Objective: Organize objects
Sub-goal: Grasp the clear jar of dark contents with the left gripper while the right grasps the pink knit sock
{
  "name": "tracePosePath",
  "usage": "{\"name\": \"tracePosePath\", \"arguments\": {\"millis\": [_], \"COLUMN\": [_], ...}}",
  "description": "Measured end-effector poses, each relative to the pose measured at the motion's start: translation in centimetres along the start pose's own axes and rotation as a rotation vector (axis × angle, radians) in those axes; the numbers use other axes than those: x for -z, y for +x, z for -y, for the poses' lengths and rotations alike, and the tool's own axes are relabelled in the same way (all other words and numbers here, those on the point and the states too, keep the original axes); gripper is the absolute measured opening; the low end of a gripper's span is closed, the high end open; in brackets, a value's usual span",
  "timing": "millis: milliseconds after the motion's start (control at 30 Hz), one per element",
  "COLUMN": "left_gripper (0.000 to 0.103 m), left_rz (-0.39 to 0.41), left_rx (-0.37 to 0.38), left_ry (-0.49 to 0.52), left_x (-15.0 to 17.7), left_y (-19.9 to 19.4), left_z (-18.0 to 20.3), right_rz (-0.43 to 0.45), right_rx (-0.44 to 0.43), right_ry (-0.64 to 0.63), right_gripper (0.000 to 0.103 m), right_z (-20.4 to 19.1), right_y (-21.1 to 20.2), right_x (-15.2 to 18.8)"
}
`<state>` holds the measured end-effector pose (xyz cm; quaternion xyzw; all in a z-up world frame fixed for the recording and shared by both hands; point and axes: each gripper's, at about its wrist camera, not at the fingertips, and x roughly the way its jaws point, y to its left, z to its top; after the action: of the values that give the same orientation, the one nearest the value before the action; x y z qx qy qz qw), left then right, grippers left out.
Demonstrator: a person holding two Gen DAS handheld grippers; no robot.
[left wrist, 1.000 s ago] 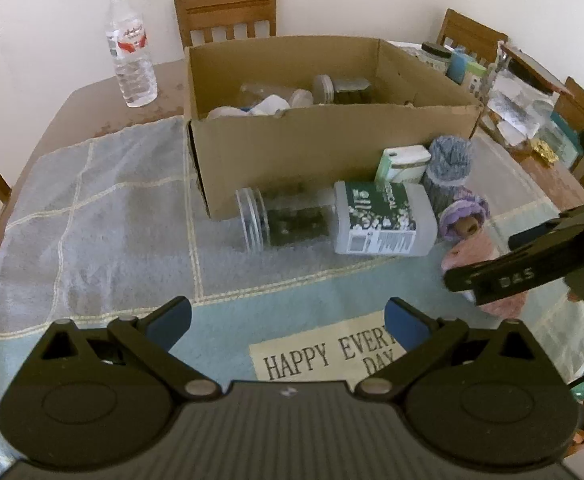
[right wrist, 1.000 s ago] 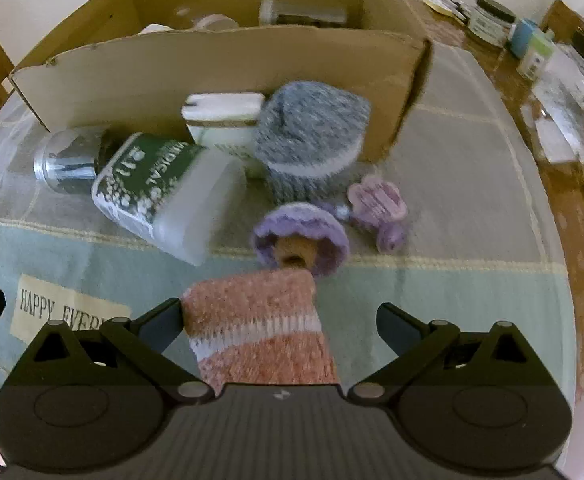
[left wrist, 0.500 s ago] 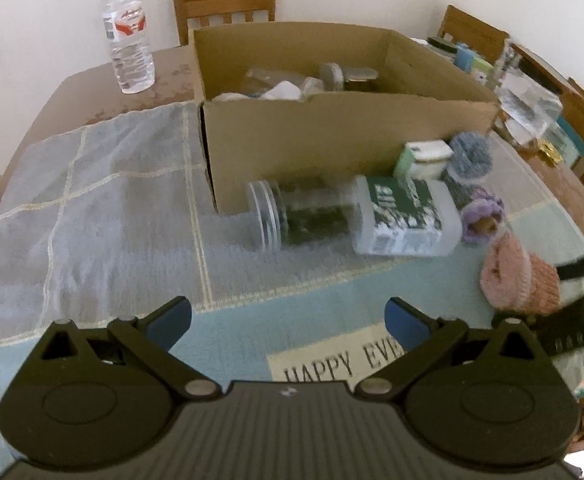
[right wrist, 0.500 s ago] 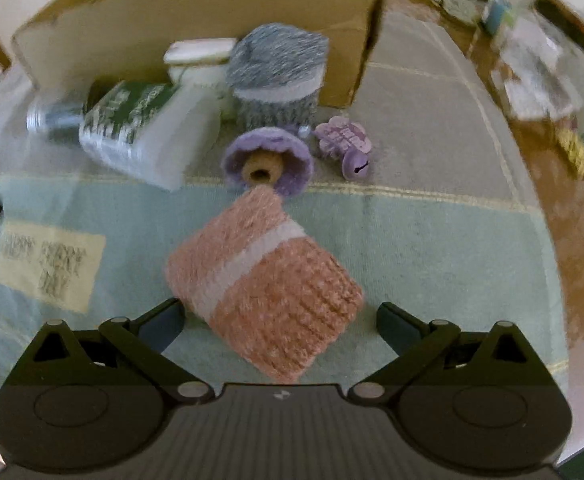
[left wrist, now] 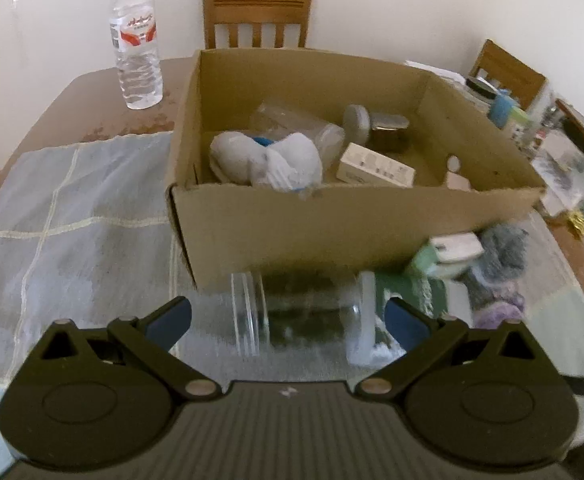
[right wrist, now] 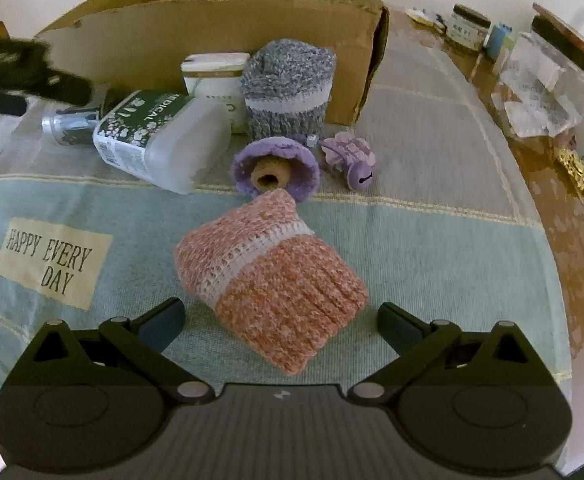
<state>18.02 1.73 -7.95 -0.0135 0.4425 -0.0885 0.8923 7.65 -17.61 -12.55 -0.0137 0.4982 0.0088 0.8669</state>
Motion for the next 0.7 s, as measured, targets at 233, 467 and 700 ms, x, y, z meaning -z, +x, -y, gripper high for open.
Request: {"name": "tracePosePath", "arguments": {"millis": [233,467,700], "left_gripper": [0.102,0.102,0.103], "left_rz": [-0.012,-0.017,-0.029], "left_rx": [-0.021,-0.028,-0.014], "left_ry": [-0.028,0.004,0.061], "left_x": [-0.7,-0.3,0.2], "left_y": [2.4,2.3,2.0], "left_z": [0.1,-0.8,-1.3], "right_rz": [0.029,0.040,0.009], "right_rx": [-0.012,-0.018,-0.018], "right_ry": [-0.018,-0.025,-0.024], "right_gripper": [0.103,0.103,0.103], "right_z": [0.1,0.1,0.4], "right_y": [-0.1,-0.3,-0.1], "right_x": [0.4,0.7,0.4]}}
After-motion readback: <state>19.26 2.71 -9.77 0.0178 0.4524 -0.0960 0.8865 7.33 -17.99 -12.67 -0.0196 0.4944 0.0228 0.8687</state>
